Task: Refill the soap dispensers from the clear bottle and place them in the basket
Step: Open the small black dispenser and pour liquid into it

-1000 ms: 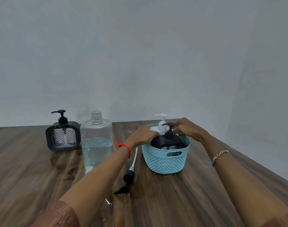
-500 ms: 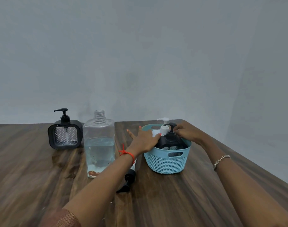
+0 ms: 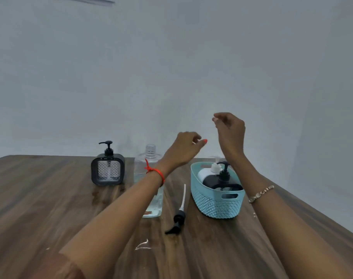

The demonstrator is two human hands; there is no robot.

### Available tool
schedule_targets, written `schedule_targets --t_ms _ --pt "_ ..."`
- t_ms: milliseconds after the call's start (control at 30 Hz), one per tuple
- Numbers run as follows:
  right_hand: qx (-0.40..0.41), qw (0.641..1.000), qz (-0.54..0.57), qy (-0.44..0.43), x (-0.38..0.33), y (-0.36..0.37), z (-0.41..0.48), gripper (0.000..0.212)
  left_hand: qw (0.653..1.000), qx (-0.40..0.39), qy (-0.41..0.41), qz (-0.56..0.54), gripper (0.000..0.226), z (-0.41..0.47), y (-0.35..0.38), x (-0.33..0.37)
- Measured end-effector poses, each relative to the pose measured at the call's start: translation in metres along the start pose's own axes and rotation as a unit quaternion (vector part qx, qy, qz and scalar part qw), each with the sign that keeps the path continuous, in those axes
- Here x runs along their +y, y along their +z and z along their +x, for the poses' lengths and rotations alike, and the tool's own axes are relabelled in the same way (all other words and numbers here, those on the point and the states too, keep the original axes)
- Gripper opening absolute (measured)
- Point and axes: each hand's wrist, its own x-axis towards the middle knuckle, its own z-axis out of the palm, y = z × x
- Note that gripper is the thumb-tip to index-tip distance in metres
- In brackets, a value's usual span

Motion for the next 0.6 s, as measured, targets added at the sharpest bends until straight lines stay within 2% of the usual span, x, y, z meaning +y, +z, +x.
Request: schedule_targets --t_ms 167,333,500,533,600 --pt "-0.032 0.995 0.067 -0.067 -0.069 0.05 -0.026 0.014 0.993 0.105 0.031 -0.034 0.029 -0.021 -0.084 0.01" --pt "-0.095 0.986 0.082 -0.107 -0.102 0.118 -0.075 0.014 0.981 0.175 -0.04 -0.072 0.022 -0.059 -0.147 -0.036" --pt "-0.188 0.981 0.021 -0.043 -0.078 0.191 -0.133 0.029 0.966 0.207 -0.153 -0.02 0.019 -0.095 -0.158 -0.112" --pt "-0.207 0.978 0.001 -0.016 -0.068 0.202 -0.141 0.032 0.963 0.199 -0.182 -0.013 0.02 -0.099 -0.156 -0.129" --pt "-0.24 0.969 -0.033 0.047 -0.044 0.221 -0.151 0.037 0.961 0.136 -0.241 0.004 0.023 -0.103 -0.149 -0.16"
